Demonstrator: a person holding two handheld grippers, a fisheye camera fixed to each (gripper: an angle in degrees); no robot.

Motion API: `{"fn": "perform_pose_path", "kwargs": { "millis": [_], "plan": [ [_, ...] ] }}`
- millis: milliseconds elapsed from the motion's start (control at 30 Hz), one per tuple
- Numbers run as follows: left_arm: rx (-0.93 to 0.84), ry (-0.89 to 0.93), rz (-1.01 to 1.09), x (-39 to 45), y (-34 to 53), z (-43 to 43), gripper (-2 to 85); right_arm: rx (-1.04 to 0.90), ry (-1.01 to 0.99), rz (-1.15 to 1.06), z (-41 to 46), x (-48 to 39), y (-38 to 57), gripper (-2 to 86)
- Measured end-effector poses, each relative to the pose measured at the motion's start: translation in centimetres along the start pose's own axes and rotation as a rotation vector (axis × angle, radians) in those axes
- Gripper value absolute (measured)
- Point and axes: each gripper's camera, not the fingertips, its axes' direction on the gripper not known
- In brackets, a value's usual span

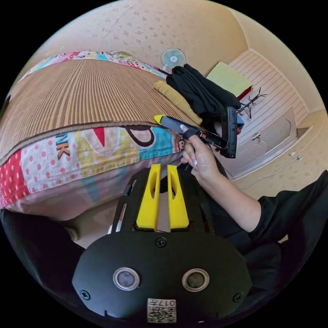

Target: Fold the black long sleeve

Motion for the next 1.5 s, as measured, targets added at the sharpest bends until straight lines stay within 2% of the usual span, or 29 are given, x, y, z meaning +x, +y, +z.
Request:
{"fn": "perform_pose_path", "kwargs": {
  "millis": [67,200,267,333,533,600,667,800,867,1000,1100,1167,1267,1333,1500],
  "plan": [
    [0.083,-0.07,-0.068,-1.2,-1.3,-2.5,0.2,0.004,-0.035,-0.02,0.0,1.1,0.0,0.5],
    [0.273,-0.114,-0.18,-5.0,-2.8,-9.2,0.0,0.083,-0.153,0.02,-0.8,4.3,1.0,0.5],
    [0.389,-0.227,-0.267,-8.5,-3.1,-14.5,2.5,0.097,-0.203,0.04,-1.1,5.7,1.0,0.5],
    [0.427,-0.355,-0.332,-11.6,-3.7,-18.5,6.1,0.103,-0.262,0.074,-1.4,7.5,0.5,0.5],
    [0.344,-0.815,-0.526,-21.7,-7.1,-28.0,11.0,0.116,-0.272,0.08,-2.8,9.6,-0.3,0.5],
    [0.26,-0.879,-0.558,-24.7,-8.1,-28.5,11.2,0.116,-0.271,0.076,-3.3,10.1,-0.6,0.5],
    [0.093,-0.779,-0.687,-29.5,-9.1,-27.2,11.1,0.115,-0.28,0.08,-3.8,10.9,-0.9,0.5],
    [0.196,-0.759,-0.831,-29.7,-10.2,-27.2,5.1,0.126,-0.289,0.079,-5.1,12.3,-1.4,0.4],
    [0.288,-0.653,-0.799,-27.5,-11.7,-26.4,4.4,0.127,-0.287,0.076,-5.7,12.8,-1.6,0.5],
    [0.225,-0.576,-0.554,-21.8,-15.4,-22.6,4.1,0.131,-0.29,0.079,-7.1,14.1,-2.3,0.5],
    [0.15,-0.319,-0.304,-16.3,-16.5,-18.1,4.0,0.127,-0.296,0.088,-8.0,15.1,-2.9,0.5],
    [0.052,0.006,-0.098,-12.0,-16.3,-14.2,4.0,0.125,-0.298,0.09,-8.6,15.7,-3.3,0.4],
    [-0.046,0.375,0.07,-8.1,-14.5,-10.3,4.2,0.124,-0.302,0.094,-9.5,16.6,-3.8,0.5],
    [-0.088,0.441,0.107,-6.6,-13.0,-8.8,4.4,0.123,-0.306,0.1,-10.3,17.4,-4.2,0.5],
    [-0.086,0.279,0.042,-6.1,-10.2,-8.9,4.8,0.119,-0.312,0.109,-11.8,18.8,-5.0,0.6]
  ]
}}
